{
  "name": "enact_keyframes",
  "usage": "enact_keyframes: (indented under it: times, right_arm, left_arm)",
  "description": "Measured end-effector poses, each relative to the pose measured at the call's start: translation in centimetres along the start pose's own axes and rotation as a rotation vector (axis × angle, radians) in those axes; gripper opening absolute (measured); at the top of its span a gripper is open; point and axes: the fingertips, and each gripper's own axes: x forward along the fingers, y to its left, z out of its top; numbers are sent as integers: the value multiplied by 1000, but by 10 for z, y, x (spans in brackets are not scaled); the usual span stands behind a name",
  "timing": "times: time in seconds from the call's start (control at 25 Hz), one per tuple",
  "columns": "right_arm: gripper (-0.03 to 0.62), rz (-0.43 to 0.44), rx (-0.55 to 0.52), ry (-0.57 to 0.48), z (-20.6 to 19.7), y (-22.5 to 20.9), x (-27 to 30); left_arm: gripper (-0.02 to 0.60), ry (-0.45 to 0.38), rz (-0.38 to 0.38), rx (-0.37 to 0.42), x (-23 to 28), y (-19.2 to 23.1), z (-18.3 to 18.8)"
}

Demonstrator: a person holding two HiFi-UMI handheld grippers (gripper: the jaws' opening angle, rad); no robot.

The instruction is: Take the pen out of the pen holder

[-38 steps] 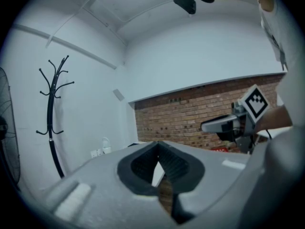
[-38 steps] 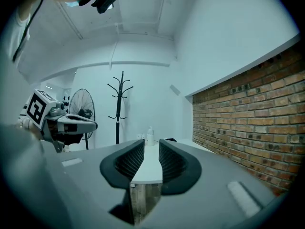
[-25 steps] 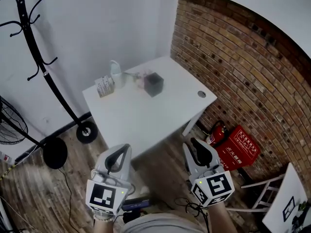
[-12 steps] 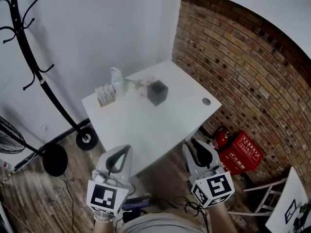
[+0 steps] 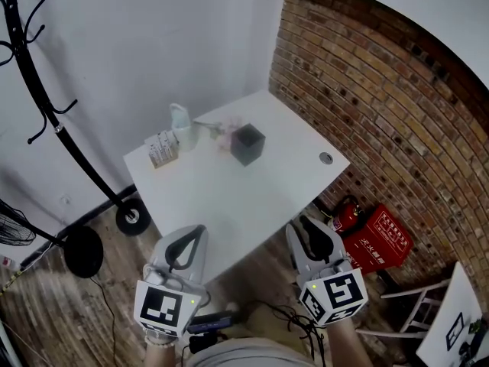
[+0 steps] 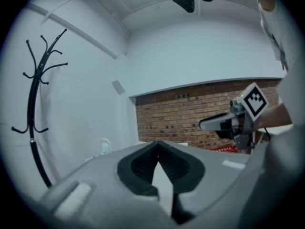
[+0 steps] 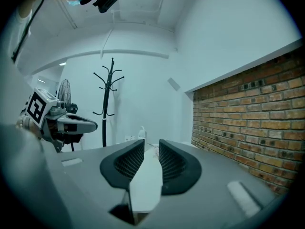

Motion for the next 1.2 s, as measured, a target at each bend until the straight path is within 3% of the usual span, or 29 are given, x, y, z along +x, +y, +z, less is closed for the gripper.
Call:
enact_keyframes:
  times: [0.56, 1.04, 1.2]
  right_arm:
    - [83, 23, -39, -5, 3, -17, 27]
    - [83, 87, -55, 8, 4, -45, 90]
    - [83, 110, -61, 19, 3, -57, 115]
  left_arm:
    - [-8, -1, 41, 7, 18, 18, -3]
    - [-8, 0, 80, -1, 66, 47, -5]
    - [-8, 17, 95, -40, 83, 56, -9]
